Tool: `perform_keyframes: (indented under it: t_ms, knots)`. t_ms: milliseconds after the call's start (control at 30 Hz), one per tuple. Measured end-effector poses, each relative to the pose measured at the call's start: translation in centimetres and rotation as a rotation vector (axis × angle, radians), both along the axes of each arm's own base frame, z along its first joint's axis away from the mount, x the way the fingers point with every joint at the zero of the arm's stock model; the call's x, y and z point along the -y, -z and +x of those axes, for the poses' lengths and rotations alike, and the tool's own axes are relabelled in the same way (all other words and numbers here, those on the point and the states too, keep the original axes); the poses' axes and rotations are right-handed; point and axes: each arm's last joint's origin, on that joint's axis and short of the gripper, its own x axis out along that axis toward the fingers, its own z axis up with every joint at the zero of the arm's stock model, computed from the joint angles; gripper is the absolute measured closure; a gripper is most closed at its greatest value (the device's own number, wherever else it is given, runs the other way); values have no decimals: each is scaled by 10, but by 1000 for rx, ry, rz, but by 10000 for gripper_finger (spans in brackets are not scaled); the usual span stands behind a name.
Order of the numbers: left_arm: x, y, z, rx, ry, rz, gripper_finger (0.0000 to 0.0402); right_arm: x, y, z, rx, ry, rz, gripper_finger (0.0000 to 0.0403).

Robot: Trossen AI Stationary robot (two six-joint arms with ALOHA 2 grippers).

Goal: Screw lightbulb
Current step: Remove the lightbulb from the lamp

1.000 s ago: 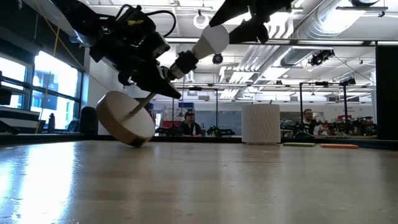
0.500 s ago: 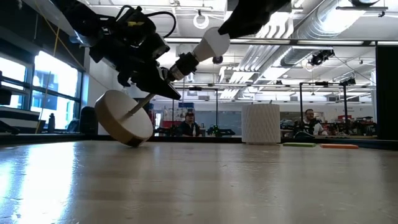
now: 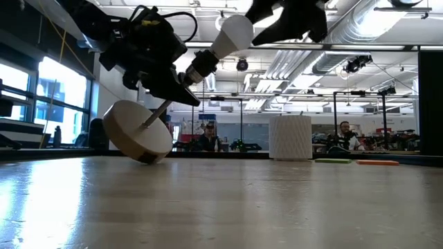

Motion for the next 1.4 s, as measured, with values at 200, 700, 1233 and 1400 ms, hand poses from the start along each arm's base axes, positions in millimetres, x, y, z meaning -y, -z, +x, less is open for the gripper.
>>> perform_keyframes:
  t_ms: [200, 700, 1233, 1400]
  knots:
    - [0, 0, 0, 2, 6, -4, 391, -26, 2, -3, -178, -145, -679, 139]
    - [0, 0, 0, 0, -1, 0, 391, -25, 15, -12, 90, 551, 481, 139]
    - [-1, 0, 0, 0, -10, 5, 391, -6, 18, 15, 150, 488, 765, 139]
    - [-2, 0, 0, 0, -15, 3, 391, -4, 12, 14, 221, 529, 768, 139]
